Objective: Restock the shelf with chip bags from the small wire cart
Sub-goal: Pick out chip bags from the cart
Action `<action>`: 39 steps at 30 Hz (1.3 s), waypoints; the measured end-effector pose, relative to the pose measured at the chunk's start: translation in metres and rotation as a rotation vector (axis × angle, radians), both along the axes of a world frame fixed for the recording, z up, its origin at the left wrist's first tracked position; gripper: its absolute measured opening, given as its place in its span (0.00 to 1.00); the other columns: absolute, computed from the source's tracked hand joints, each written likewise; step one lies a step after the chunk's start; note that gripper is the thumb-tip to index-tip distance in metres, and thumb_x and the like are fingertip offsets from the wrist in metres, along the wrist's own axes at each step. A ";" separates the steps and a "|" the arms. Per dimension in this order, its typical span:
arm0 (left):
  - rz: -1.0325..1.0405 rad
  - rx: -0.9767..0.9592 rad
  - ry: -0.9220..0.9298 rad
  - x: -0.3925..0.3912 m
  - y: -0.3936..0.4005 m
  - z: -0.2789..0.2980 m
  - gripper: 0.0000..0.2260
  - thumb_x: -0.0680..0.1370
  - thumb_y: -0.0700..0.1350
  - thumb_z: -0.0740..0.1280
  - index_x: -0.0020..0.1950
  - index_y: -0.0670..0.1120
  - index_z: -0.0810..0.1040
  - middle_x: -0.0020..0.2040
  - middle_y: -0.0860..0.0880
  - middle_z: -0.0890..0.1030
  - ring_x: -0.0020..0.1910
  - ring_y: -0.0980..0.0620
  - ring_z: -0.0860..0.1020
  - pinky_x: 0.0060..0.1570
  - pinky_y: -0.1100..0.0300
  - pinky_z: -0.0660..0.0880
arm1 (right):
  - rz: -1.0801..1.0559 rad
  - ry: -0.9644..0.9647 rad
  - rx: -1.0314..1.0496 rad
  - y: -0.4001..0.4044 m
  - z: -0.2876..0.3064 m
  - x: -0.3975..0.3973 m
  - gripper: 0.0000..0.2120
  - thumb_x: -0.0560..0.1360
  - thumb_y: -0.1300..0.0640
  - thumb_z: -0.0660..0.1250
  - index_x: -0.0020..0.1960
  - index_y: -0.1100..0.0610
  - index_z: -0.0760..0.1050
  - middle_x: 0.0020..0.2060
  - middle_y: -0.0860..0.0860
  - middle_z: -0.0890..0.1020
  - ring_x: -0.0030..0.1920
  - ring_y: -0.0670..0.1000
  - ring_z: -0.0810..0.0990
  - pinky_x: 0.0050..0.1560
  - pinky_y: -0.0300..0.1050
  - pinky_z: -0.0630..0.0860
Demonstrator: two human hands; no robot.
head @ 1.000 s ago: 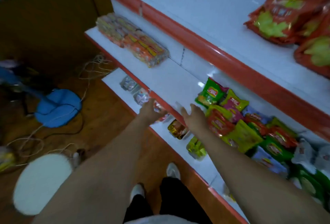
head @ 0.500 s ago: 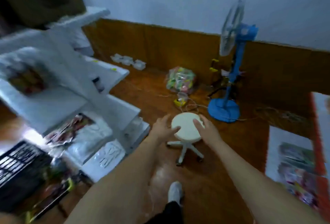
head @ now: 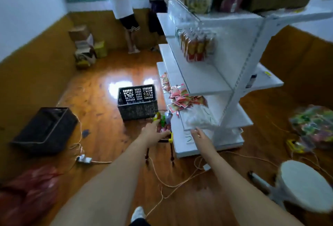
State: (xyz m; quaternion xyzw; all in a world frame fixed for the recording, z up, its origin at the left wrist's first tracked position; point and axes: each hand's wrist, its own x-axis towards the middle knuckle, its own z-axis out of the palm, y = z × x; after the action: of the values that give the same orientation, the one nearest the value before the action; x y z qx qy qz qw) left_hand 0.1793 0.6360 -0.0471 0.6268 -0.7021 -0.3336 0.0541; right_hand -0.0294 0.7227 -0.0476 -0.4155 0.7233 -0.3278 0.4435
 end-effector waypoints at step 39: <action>0.266 0.103 0.068 -0.013 -0.480 -0.510 0.17 0.80 0.51 0.63 0.66 0.45 0.73 0.59 0.45 0.77 0.57 0.44 0.78 0.53 0.52 0.76 | -0.320 0.207 0.357 -0.549 -0.510 0.043 0.28 0.75 0.45 0.68 0.68 0.60 0.68 0.62 0.57 0.77 0.61 0.59 0.76 0.52 0.46 0.69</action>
State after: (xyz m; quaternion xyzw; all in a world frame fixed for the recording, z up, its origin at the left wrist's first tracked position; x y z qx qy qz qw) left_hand 0.1663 0.1564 -0.5567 0.7047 -0.5925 -0.3801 0.0893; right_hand 0.0135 0.1741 -0.5578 -0.2423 0.8678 -0.2168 0.3758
